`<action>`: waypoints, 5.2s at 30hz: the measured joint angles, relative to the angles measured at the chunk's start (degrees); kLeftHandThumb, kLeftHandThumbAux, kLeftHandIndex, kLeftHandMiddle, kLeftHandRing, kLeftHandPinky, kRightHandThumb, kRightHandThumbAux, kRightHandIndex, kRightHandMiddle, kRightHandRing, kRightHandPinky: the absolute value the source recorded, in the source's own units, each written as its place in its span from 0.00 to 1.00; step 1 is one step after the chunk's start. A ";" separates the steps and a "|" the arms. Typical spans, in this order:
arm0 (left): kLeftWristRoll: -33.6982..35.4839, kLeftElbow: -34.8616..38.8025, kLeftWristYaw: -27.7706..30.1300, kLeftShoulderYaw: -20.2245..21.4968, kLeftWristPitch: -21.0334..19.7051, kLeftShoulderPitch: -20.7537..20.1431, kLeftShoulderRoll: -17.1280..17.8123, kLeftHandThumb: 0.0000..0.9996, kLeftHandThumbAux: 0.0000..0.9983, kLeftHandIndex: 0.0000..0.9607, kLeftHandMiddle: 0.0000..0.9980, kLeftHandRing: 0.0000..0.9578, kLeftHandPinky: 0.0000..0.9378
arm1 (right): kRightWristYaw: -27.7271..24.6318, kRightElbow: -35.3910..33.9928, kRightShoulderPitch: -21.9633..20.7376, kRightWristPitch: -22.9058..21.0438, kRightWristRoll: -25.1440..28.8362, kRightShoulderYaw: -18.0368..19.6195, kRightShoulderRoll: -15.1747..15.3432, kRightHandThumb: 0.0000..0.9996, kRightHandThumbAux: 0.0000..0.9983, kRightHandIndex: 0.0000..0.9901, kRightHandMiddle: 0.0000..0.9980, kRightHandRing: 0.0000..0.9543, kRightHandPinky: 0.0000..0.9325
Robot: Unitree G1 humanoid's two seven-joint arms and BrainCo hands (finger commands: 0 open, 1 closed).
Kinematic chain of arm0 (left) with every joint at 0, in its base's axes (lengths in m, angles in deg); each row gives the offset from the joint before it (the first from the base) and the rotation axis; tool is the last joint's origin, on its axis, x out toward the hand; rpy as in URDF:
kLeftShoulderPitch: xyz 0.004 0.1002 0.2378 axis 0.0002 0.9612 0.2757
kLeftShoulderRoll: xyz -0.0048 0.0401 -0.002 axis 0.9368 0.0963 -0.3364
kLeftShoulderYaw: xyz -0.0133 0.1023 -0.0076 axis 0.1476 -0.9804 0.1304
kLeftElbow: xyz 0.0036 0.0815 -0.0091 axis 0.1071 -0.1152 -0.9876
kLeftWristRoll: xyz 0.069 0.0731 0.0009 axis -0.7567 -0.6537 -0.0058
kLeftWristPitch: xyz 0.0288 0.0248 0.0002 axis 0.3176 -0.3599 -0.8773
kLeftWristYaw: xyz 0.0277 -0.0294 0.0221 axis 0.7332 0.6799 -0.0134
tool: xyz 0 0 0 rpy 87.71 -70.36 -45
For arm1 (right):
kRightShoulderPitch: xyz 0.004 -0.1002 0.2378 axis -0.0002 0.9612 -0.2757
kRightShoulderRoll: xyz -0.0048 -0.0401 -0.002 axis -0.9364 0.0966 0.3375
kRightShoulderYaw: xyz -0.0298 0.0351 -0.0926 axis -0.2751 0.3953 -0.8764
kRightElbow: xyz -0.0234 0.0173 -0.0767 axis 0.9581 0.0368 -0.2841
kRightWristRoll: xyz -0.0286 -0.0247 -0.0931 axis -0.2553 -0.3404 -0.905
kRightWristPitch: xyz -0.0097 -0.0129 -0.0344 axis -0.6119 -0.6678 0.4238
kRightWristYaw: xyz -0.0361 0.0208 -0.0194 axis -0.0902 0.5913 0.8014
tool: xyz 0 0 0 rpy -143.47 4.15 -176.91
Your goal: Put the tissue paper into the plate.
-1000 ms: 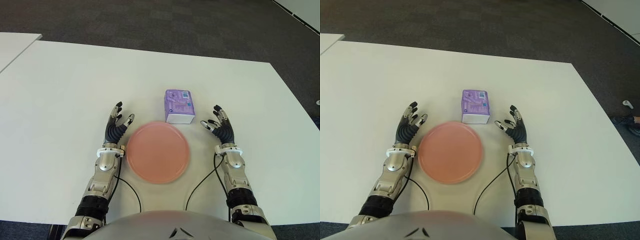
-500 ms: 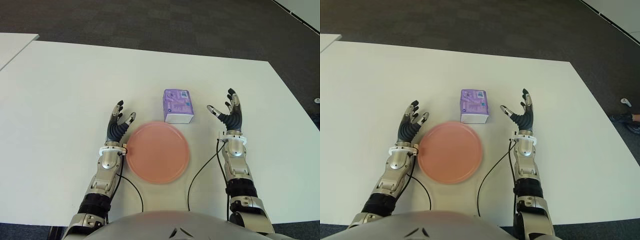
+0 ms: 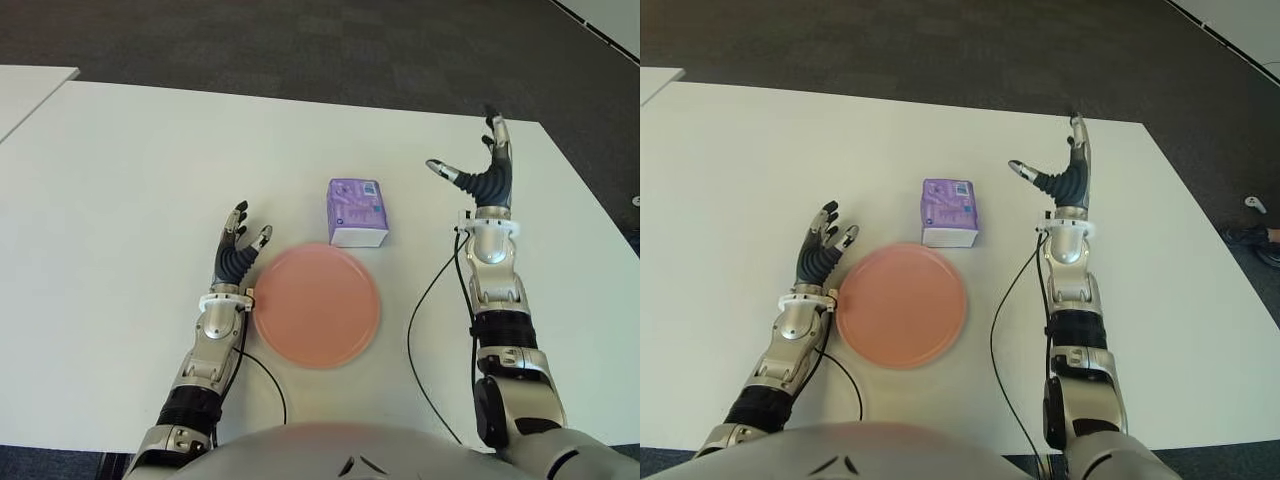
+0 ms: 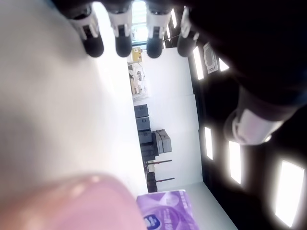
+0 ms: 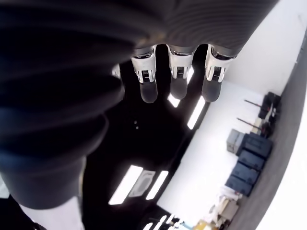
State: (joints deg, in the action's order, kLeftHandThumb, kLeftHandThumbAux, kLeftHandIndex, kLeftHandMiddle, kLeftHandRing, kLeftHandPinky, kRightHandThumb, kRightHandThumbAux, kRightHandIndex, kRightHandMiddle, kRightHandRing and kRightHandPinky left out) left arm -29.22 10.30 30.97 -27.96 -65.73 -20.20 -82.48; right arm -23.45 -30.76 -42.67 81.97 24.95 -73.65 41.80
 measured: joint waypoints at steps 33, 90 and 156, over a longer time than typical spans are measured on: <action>-1.28 -1.60 -0.05 -0.18 1.83 -1.02 1.14 0.03 0.53 0.00 0.00 0.00 0.00 | -26.50 0.08 -6.81 7.43 -8.68 -20.54 11.62 0.13 0.48 0.00 0.01 0.00 0.00; 1.62 -1.67 0.92 0.52 -0.18 -1.55 1.20 0.03 0.55 0.00 0.00 0.00 0.02 | -24.75 21.47 -18.14 20.84 -19.41 -28.32 15.56 0.12 0.46 0.01 0.02 0.00 0.00; 1.67 -1.37 0.92 0.61 0.44 -1.14 1.86 0.02 0.56 0.00 0.00 0.00 0.01 | -19.87 34.54 -23.03 17.35 -22.05 -35.71 11.52 0.07 0.47 0.00 0.01 0.00 0.00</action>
State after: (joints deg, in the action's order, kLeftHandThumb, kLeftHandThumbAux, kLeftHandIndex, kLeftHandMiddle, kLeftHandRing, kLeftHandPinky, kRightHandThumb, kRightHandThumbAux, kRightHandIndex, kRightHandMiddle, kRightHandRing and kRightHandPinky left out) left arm -27.55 8.94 31.89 -27.35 -65.30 -21.34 -80.62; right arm -43.31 3.78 -65.71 99.33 2.90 -109.36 53.32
